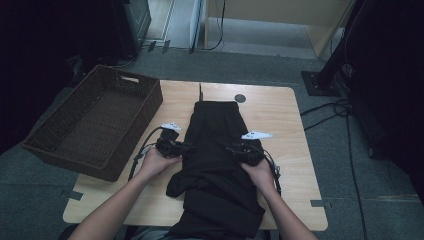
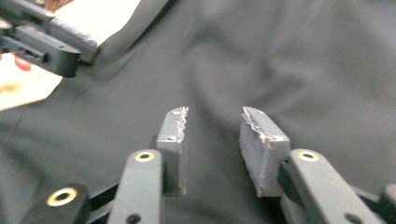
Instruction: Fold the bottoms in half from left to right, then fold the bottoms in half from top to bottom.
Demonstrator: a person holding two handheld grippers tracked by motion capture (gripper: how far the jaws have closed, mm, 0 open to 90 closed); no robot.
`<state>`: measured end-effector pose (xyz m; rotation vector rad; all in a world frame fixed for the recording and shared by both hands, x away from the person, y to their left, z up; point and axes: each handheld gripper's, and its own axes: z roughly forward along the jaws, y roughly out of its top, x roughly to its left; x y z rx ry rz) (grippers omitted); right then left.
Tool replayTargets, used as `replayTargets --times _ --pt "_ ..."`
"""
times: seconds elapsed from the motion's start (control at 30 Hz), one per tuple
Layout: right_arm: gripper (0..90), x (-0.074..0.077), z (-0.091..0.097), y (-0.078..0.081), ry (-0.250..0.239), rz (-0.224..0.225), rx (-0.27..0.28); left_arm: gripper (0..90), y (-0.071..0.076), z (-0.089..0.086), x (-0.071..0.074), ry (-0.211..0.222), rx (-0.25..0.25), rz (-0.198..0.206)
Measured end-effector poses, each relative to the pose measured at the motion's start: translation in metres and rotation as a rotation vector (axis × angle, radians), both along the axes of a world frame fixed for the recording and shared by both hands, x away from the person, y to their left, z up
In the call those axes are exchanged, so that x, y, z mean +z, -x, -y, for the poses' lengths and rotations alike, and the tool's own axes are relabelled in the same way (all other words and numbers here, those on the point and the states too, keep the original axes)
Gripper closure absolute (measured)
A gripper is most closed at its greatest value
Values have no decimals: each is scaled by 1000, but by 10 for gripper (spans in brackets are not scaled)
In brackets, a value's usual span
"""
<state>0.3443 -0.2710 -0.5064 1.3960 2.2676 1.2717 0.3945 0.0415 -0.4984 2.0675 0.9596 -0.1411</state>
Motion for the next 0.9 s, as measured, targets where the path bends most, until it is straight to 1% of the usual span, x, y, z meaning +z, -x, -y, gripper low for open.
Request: replayTargets --times 0.03,0.07,0.13,0.2,0.23,0.3,0.33,0.4,0.47,0.53,0.6,0.63,0.7,0.8,0.9 --pt "596 2 2 -4 -3 3 -8 587 -4 -1 2 1 6 -2" --pt "575 3 5 -9 -5 3 -11 569 -9 -1 3 -9 10 -5" --pt "543 4 10 -18 -6 13 -30 546 -19 -2 3 -10 22 -10" --pt "509 4 14 -28 -5 14 -43 527 -27 -3 3 -15 37 -12" --pt "509 4 16 -32 -5 12 -51 523 -31 -4 2 -9 46 -11" --pt "505 4 20 -38 -5 7 -55 513 -37 -4 1 -14 54 -8" --pt "505 3 23 -40 -2 12 -63 502 -40 -4 0 -19 61 -9" --pt "501 2 29 -45 21 20 -73 468 -46 -5 -2 -17 75 -20" --pt "492 1 36 -48 41 24 -102 463 -50 -6 -4 -16 86 -21" --pt "476 -1 43 -50 43 18 -126 452 -52 -7 -5 -4 101 -23" --pt "461 -5 49 -53 30 -1 -145 451 -54 -6 -8 -2 115 -24" --pt "452 -8 50 -55 23 -15 -148 450 -55 -6 -9 -4 114 -33" --pt "446 -11 49 -57 17 -24 -154 451 -56 -2 -11 -3 106 -41" --pt "433 -13 43 -59 16 -11 -158 453 -56 2 -11 -12 95 -35" --pt "424 -15 35 -59 17 8 -142 456 -57 6 -10 -17 75 -41"
